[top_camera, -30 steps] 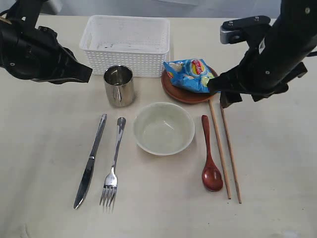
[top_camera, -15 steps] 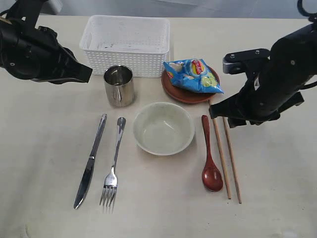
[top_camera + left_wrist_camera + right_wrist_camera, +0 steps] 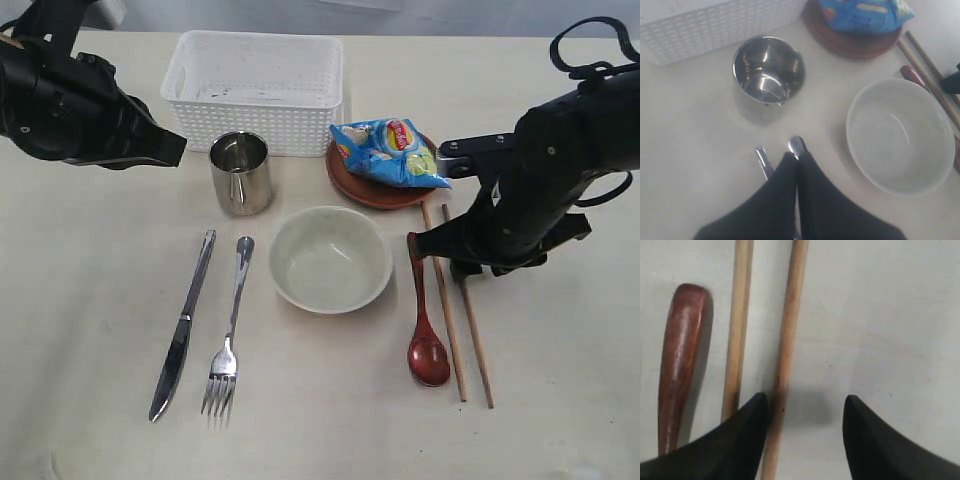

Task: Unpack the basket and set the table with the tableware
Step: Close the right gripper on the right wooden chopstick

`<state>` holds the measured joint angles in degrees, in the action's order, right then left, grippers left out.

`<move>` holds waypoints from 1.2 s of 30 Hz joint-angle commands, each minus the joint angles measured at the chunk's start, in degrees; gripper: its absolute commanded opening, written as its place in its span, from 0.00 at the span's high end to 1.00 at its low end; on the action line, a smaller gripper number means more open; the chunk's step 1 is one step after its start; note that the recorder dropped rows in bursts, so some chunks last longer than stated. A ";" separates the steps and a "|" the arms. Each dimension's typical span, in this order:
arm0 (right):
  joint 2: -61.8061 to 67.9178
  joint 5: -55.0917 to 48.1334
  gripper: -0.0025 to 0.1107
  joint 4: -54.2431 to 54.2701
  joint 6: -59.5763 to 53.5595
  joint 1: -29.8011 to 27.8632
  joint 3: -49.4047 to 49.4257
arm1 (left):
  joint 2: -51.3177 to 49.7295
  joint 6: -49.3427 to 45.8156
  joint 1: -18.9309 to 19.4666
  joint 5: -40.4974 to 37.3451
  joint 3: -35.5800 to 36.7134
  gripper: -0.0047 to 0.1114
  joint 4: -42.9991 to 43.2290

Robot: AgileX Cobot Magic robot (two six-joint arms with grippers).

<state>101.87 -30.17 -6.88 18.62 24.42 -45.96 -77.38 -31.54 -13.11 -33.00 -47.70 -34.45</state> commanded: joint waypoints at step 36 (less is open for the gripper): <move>1.30 -1.65 0.83 0.64 0.20 -0.28 -1.01 | 0.49 0.34 -0.29 0.59 0.15 0.96 -0.36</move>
<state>103.24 -31.07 -6.25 18.37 24.42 -47.11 -77.38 -31.54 -13.11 -33.00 -47.70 -34.45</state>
